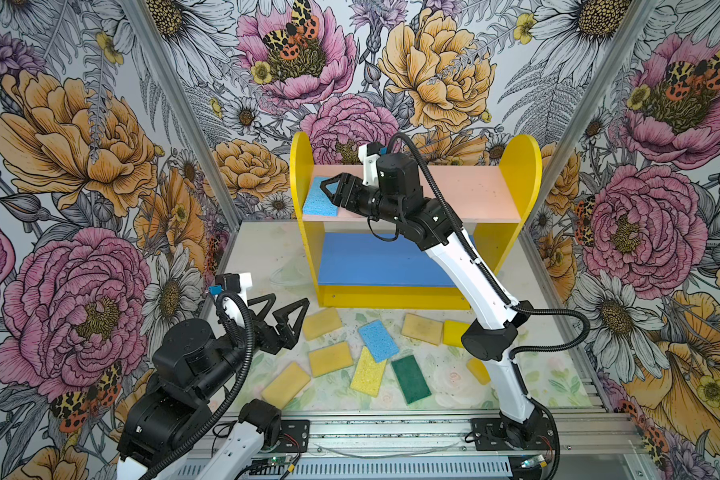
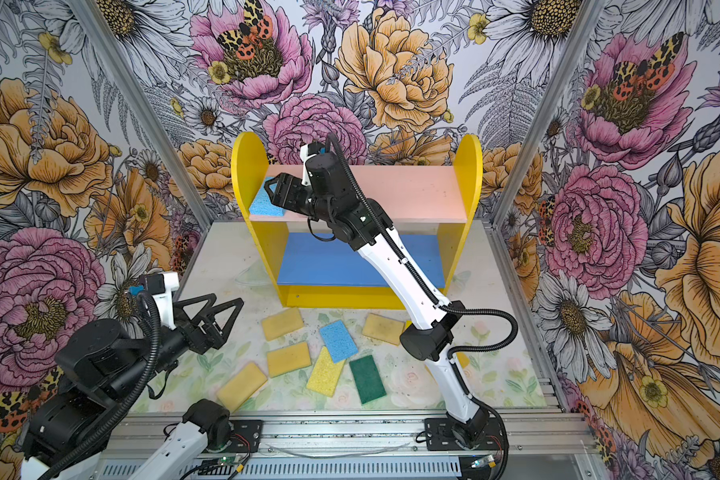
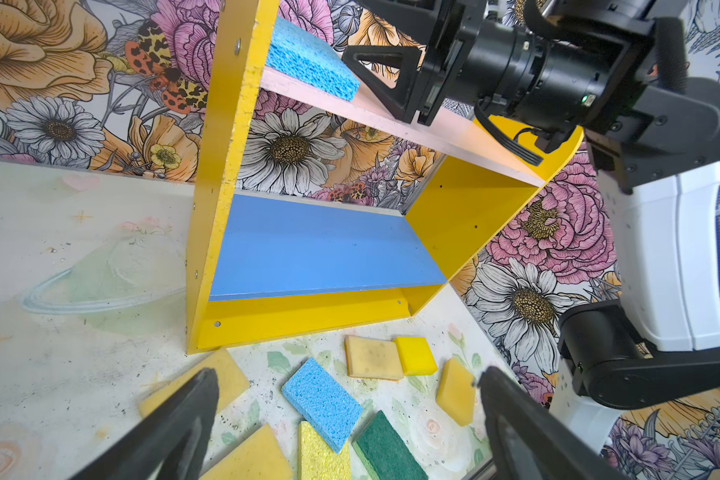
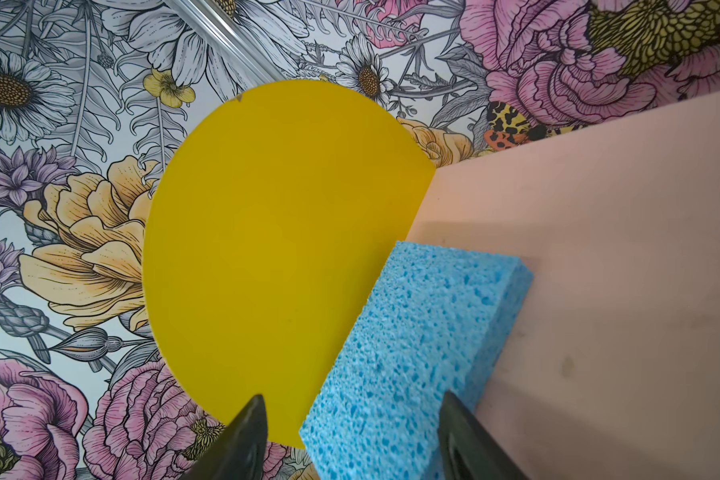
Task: Place and organize the cleaning sponges onto the shelf
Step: 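Move the right gripper down over the blue sponge on the table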
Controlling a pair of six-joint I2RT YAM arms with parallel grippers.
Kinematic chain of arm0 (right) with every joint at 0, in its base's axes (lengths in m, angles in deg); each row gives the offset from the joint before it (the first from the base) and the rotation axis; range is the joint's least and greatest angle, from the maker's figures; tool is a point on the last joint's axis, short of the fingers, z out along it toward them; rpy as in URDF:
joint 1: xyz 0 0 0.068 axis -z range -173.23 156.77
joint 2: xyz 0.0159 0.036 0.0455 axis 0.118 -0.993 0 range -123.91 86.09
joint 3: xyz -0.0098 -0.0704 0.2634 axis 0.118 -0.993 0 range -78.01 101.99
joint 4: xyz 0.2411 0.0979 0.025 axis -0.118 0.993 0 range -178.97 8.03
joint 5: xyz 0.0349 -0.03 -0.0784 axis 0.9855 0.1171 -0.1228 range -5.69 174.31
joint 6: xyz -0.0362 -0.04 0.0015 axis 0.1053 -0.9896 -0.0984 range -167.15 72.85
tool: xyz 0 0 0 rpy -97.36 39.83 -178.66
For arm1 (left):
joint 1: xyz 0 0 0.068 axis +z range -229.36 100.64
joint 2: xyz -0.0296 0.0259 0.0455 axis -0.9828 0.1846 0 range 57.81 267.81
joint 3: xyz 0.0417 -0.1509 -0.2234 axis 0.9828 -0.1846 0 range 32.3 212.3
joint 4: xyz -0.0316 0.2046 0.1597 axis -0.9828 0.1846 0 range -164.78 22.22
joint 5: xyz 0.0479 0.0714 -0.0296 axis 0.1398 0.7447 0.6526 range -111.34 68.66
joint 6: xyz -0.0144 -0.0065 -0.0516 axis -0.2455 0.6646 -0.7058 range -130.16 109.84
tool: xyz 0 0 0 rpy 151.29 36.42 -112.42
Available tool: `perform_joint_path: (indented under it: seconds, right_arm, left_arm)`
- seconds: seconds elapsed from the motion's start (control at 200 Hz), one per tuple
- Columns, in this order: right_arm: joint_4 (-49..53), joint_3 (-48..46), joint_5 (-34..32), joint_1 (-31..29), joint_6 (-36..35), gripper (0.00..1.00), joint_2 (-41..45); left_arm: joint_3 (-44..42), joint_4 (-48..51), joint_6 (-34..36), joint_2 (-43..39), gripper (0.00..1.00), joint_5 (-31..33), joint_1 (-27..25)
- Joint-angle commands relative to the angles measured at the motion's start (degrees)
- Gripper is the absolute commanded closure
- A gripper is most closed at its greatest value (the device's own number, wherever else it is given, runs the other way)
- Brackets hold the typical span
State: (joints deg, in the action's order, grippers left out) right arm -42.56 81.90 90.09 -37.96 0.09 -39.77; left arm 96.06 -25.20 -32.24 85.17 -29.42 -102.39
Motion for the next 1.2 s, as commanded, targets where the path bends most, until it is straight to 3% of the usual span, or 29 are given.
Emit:
perform_joint_path:
  seconds: [0.0,0.19,0.485,0.74,0.99,1.091,1.196]
  right_arm:
    - [2.4,-1.0,-2.1,-0.4,-3.6,0.33,2.5]
    - [2.5,-2.8,1.1,-2.0,-9.2,0.32,5.8]
    - [2.4,-17.6,2.8,-4.8,-16.9,0.31,17.9]
    - [1.7,-48.4,-5.8,-8.5,-21.7,0.31,39.6]
    - [-4.4,-84.1,-7.0,-8.8,-14.0,0.32,64.0]
    - [-4.6,-94.1,-7.0,-8.6,-10.0,0.32,67.9]
    - [-6.3,-102.3,-4.5,-8.3,-5.1,0.32,65.8]
  left_arm:
    - [0.7,0.6,-0.3,-0.4,0.01,1.1,-0.3]
    - [-0.3,0.5,-3.4,1.7,0.01,-0.7,-0.4]
    - [-5.4,-2.8,-12.5,5.6,0.01,-4.9,-0.3]
    - [-13.7,-7.2,-22.6,6.1,0.01,-9.9,-0.9]
    - [-23.0,-12.4,-31.4,4.8,0.01,-5.2,-9.1]
    - [-28.1,-19.2,-35.6,6.3,0.01,-5.2,-11.7]
    - [-33.2,-27.6,-39.0,8.9,0.01,-5.5,-13.7]
